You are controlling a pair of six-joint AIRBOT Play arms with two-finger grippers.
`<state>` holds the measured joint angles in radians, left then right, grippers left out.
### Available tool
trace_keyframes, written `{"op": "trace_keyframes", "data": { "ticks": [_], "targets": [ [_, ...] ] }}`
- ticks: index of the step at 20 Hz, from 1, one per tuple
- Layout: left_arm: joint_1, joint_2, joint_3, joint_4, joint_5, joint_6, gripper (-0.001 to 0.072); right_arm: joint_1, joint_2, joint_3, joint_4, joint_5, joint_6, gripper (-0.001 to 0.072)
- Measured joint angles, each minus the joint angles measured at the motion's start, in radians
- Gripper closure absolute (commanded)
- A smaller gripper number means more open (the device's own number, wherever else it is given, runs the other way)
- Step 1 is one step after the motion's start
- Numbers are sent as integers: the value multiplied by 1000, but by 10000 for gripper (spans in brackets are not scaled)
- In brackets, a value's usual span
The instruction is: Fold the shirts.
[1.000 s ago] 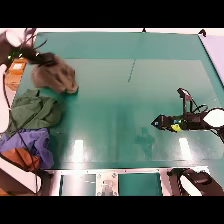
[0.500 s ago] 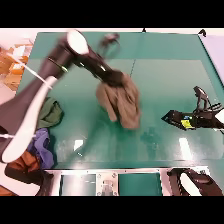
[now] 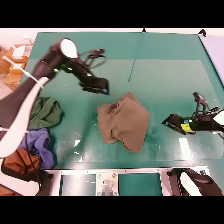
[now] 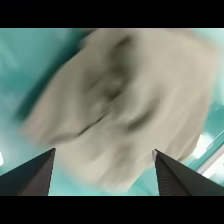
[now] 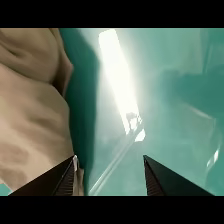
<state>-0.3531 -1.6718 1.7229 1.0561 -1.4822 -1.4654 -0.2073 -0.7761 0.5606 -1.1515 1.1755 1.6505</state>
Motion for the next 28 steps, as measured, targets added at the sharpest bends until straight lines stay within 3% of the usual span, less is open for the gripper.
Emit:
{"op": "trace_keyframes", "data": {
  "ticks": [5,11,14,15,16,17,19,22,28],
  "targets": [
    [145,1,-140,-9,-47,6,2,-1,-74,-140,144,-6,-109,224],
    [156,-5,-401,-235,211,129,2,-1,-130,-288,349,-65,-242,226],
    [143,-6,-445,-336,335,180,2,43,-210,-307,499,-106,-341,310],
    [137,-6,-453,-356,361,192,2,75,-242,-309,546,-119,-370,418],
    [130,-6,-459,-372,376,202,2,115,-278,-308,585,-140,-400,643],
    [124,-6,-462,-386,390,211,2,150,-309,-300,610,-164,-426,691],
    [121,-6,-467,-402,409,222,2,197,-353,-264,647,-167,-469,693],
    [123,-6,-470,-411,411,233,2,139,-352,-154,564,-95,-454,693],
    [122,-6,-474,-409,417,243,2,-196,-275,127,197,19,-254,693]
  ]
}}
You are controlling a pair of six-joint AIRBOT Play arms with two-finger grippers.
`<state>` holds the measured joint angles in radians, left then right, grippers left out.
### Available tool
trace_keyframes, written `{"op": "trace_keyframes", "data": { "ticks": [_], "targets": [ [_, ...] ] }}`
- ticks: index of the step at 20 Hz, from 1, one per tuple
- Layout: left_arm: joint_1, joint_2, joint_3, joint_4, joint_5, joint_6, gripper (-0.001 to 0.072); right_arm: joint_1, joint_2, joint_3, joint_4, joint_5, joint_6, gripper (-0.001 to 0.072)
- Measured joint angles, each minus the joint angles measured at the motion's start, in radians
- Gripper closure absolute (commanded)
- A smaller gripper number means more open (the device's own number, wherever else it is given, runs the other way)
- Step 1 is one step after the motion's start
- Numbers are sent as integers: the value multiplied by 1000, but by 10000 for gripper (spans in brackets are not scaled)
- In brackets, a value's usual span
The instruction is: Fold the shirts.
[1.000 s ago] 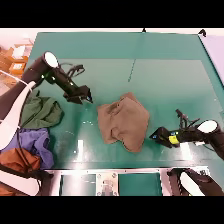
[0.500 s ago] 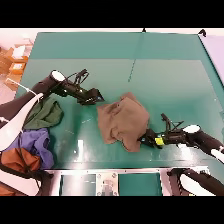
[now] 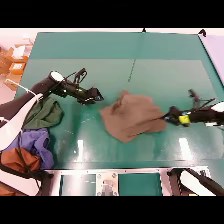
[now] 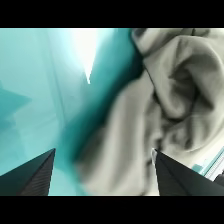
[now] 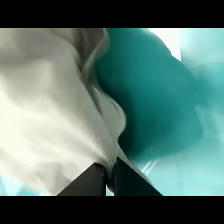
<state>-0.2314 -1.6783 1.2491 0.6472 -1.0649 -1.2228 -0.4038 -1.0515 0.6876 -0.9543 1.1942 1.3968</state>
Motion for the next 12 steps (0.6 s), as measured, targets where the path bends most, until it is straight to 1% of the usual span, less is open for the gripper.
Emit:
{"op": "trace_keyframes", "data": {
  "ticks": [4,7,9,10,11,12],
  "targets": [
    [-71,0,-14,3,72,7,3,-84,-55,62,-82,14,45,693],
    [-149,-4,-29,3,142,14,3,-94,-89,76,-98,17,58,693],
    [-205,-17,-35,3,147,18,5,-95,-99,80,-100,18,60,693],
    [-233,-27,-37,3,137,18,157,-95,-102,82,-100,18,60,693],
    [-255,-35,-39,6,118,21,491,-95,-105,82,-101,18,59,693],
    [-276,-41,-40,10,103,24,668,-95,-106,83,-101,17,60,693]
  ]
}}
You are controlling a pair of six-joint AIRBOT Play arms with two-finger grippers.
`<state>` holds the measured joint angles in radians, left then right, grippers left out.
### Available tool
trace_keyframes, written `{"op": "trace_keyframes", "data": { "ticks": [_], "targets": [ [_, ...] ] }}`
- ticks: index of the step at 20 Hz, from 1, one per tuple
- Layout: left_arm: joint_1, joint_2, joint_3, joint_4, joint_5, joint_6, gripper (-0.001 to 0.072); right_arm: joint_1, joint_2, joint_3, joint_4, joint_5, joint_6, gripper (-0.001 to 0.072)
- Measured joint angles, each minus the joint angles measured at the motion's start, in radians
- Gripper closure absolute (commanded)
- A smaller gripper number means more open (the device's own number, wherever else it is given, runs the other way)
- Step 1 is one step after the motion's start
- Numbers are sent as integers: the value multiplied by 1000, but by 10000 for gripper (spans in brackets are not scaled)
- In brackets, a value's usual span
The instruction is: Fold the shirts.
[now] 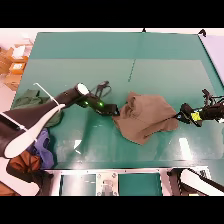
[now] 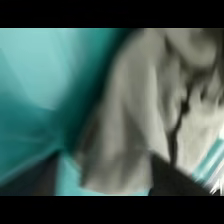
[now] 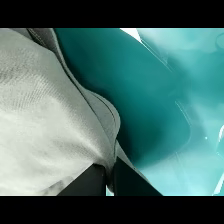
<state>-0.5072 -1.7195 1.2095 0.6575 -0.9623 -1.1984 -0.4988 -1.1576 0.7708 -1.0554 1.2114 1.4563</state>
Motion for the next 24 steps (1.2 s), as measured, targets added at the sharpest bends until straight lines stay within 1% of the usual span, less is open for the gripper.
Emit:
{"op": "trace_keyframes", "data": {
  "ticks": [4,6,8,12,14,16,18,20,22,24],
  "targets": [
    [-2,-13,37,27,-62,3,678,0,-3,7,2,-3,0,693],
    [26,-10,120,34,-121,0,678,0,4,41,28,10,-5,693],
    [60,19,247,42,-187,-11,678,-1,27,123,89,53,-24,693],
    [140,154,583,102,-258,-68,678,-2,119,438,205,118,-42,693],
    [166,246,735,135,-265,-87,678,-2,172,634,235,127,-42,693],
    [179,357,826,179,-244,-90,677,-2,226,816,252,128,-43,693],
    [187,467,869,245,-226,-90,677,-2,278,964,256,117,-44,693],
    [192,564,874,349,-229,-98,677,-2,327,1056,230,100,-44,693],
    [195,637,844,463,-269,-131,676,-2,362,1101,202,93,-44,692],
    [195,674,786,565,-340,-166,676,-2,382,1100,192,105,-45,692]
  ]
}}
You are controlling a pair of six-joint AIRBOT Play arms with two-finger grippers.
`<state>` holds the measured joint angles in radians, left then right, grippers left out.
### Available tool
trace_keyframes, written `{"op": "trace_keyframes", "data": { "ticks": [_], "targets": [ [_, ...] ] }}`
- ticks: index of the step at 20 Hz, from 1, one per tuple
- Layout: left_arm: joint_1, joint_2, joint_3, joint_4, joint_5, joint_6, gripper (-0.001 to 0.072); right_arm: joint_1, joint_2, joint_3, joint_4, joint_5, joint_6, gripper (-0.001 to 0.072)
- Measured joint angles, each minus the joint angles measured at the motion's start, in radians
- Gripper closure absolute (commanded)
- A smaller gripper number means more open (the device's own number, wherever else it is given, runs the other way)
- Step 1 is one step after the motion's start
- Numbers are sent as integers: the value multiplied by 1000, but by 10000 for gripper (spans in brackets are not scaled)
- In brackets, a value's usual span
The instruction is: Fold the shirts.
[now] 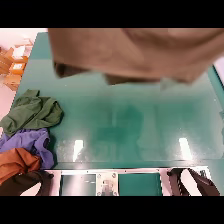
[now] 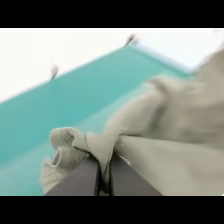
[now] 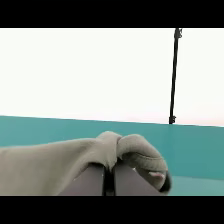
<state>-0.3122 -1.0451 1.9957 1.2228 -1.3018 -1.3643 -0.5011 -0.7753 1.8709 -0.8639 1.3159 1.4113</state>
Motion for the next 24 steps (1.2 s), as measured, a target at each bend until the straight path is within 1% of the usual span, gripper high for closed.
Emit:
{"op": "trace_keyframes", "data": {
  "ticks": [2,5,8,10,13,16,17,18,19,20,21,23,24],
  "targets": [
    [1,15,-97,63,-50,-21,676,1,8,-67,0,14,-1,691],
    [1,4,-306,111,-43,-33,676,2,13,-302,36,21,-32,690],
    [1,-68,-545,129,45,-34,676,3,3,-644,72,-31,-88,691],
    [1,-156,-663,119,125,-17,677,11,-34,-893,98,-129,-141,691],
    [1,-336,-718,95,249,14,676,20,-160,-1115,176,-285,-230,691],
    [1,-501,-640,84,338,27,676,23,-322,-1146,244,-378,-298,690],
    [1,-546,-598,82,356,31,675,23,-365,-1132,257,-390,-311,661],
    [1,-579,-562,81,374,32,660,24,-403,-1113,266,-398,-320,548],
    [1,-607,-525,85,375,35,353,23,-428,-1093,268,-401,-327,463],
    [2,-625,-490,98,377,35,136,20,-446,-1067,269,-398,-333,404],
    [6,-638,-454,121,362,35,141,10,-460,-1034,264,-379,-338,374],
    [37,-656,-375,184,276,35,141,-32,-476,-963,225,-320,-337,308],
    [61,-660,-345,199,232,34,141,-60,-480,-932,203,-286,-325,260]
  ]
}}
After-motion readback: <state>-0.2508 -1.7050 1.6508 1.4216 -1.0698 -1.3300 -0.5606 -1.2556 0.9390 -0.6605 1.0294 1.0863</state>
